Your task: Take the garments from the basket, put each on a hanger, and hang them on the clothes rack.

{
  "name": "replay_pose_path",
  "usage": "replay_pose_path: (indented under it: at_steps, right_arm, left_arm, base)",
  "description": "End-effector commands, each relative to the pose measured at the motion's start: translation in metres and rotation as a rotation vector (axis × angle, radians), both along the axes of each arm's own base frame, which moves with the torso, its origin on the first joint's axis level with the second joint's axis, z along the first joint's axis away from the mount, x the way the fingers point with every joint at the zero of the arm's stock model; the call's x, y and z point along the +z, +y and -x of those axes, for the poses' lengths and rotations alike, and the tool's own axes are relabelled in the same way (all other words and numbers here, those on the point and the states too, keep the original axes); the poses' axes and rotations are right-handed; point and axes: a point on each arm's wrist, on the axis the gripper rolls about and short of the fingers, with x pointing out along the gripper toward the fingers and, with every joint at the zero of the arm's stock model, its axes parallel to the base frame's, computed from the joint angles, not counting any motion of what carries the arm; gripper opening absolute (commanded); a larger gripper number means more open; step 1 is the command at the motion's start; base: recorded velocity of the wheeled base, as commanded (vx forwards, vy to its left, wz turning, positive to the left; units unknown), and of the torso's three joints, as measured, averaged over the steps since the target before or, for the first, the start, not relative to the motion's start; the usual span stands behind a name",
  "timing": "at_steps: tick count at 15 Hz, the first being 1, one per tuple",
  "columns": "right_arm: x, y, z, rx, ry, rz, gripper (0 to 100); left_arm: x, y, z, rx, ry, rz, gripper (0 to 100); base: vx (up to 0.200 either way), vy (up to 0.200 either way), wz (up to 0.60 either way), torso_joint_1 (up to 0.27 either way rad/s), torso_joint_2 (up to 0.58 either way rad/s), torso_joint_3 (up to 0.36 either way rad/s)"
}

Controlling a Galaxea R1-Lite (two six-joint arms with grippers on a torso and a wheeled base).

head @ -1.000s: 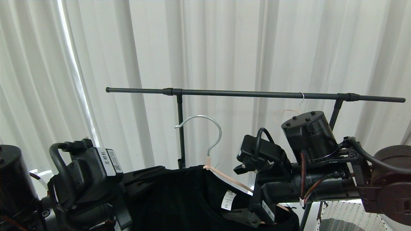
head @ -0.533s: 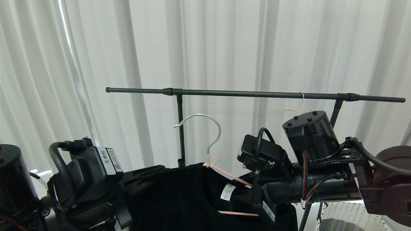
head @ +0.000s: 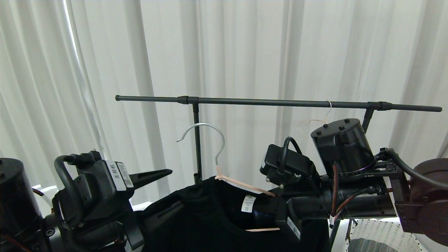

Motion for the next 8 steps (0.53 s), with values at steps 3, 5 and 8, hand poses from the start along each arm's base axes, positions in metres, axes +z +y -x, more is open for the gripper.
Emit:
replay_pose_path:
  at_steps: [3,5,8]
  right_arm:
    - [0.012,-0.010,0.003,-0.019,-0.038,-0.026,0]
    - [0.012,-0.020,0.003,-0.043,-0.043,-0.023,0]
    - [0.001,-0.044,-0.004,-0.105,-0.039,0.018,0]
  left_arm:
    - [-0.005,0.002,0.002,0.004,0.019,-0.008,100]
    - [-0.009,0.008,0.001,0.038,0.033,-0.008,100]
    - [-0.006,0.014,0.006,0.063,0.030,0.029,100]
  base:
    - [0.000,0.000,0.00,0.000,0.00,0.000]
    - [0.000,0.000,0.00,0.000,0.00,0.000]
    - [0.000,0.000,0.00,0.000,0.00,0.000]
